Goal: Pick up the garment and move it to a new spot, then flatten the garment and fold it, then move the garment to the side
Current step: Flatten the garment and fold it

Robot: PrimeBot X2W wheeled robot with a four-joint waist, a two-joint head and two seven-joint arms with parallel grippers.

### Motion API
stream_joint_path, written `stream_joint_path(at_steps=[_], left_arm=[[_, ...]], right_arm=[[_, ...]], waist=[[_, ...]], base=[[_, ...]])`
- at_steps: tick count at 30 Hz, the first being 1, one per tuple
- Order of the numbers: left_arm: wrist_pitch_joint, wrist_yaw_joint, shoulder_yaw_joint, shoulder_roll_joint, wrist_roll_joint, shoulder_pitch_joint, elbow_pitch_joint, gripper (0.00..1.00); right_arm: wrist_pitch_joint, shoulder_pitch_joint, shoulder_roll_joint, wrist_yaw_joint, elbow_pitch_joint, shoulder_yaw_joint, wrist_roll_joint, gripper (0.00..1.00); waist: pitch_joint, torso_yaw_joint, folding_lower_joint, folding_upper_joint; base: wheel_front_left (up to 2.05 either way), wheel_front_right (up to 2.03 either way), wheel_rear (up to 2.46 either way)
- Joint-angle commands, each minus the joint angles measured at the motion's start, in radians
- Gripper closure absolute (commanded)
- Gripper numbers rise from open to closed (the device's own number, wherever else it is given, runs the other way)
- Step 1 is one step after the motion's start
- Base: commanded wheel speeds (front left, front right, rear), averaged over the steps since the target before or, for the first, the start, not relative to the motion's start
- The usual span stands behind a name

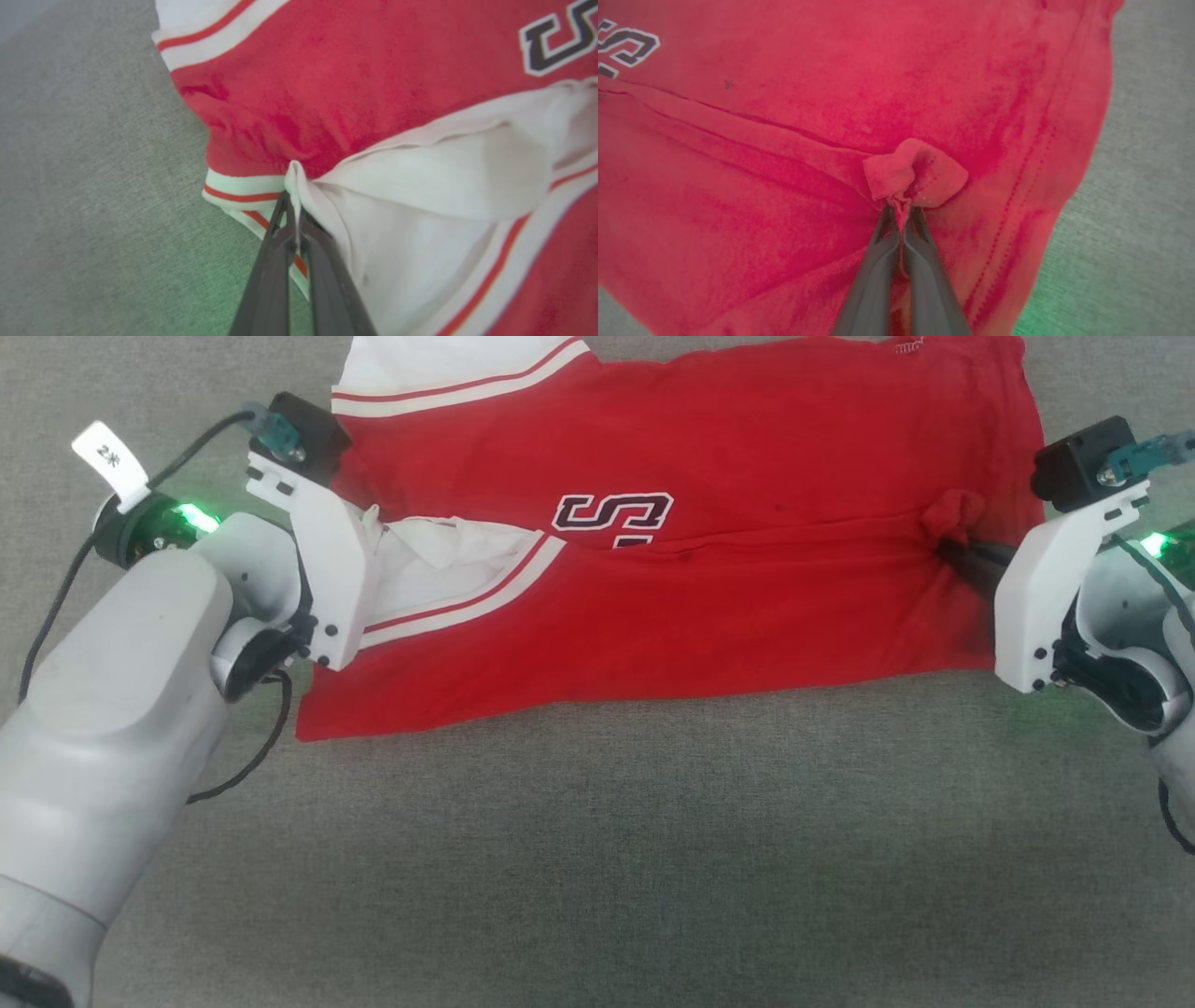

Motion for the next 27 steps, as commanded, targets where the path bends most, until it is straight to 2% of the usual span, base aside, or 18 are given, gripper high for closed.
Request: stream_joint_path(at_steps=[1,3,4,5,6,14,20,23,27], left_arm=[[0.014,-0.008,-0.012,-0.012,-0.011,0.007,0.038,0.98],[0.014,-0.013,-0.012,-0.024,-0.023,-0.005,0.069,0.73],[0.011,-0.016,-0.011,-0.029,-0.030,-0.012,0.077,0.56],[0.004,-0.019,-0.007,-0.032,-0.037,-0.020,0.084,0.01],[0.001,-0.020,0.000,-0.034,-0.046,-0.029,0.093,0.00],[0.016,-0.012,0.024,-0.030,-0.085,-0.047,0.079,0.00],[0.068,0.033,0.036,-0.010,-0.119,0.003,-0.004,0.00],[0.087,0.053,0.038,0.003,-0.126,0.026,-0.049,0.00],[0.125,0.105,0.033,0.034,-0.136,0.090,-0.159,0.00]], right_arm=[[0.015,0.008,0.017,-0.002,0.035,0.026,0.006,1.00],[0.020,-0.004,0.020,-0.002,0.055,0.037,0.015,0.99],[0.022,-0.010,0.020,-0.002,0.066,0.041,0.020,0.75],[0.025,-0.015,0.019,-0.002,0.073,0.045,0.024,0.40],[0.032,-0.019,0.019,-0.002,0.074,0.053,0.032,0.00],[-0.002,-0.020,-0.016,-0.002,0.035,0.026,0.064,0.00],[-0.080,0.030,-0.048,-0.002,-0.016,-0.064,0.048,0.00],[-0.115,0.053,-0.049,-0.001,-0.042,-0.102,0.031,0.00],[-0.207,0.102,-0.032,-0.001,-0.094,-0.198,-0.031,0.00]], waist=[[0.000,-0.002,0.0000,0.0000],[-0.002,-0.002,0.0000,0.0000],[-0.005,-0.002,0.0000,0.0000],[-0.009,-0.002,0.0000,0.0000],[-0.014,-0.001,0.0000,0.0000],[-0.073,0.021,0.0000,0.0000],[-0.115,0.041,0.0000,0.0000],[-0.126,0.044,0.0000,0.0000],[-0.137,0.039,0.0000,0.0000]], base=[[0.00,0.00,0.00],[0.00,0.00,0.00],[0.00,0.00,0.00],[0.00,0.00,0.00],[0.00,0.00,0.00],[0.00,0.00,0.00],[0.00,0.00,0.00],[0.00,0.00,0.00],[0.00,0.00,0.00]])
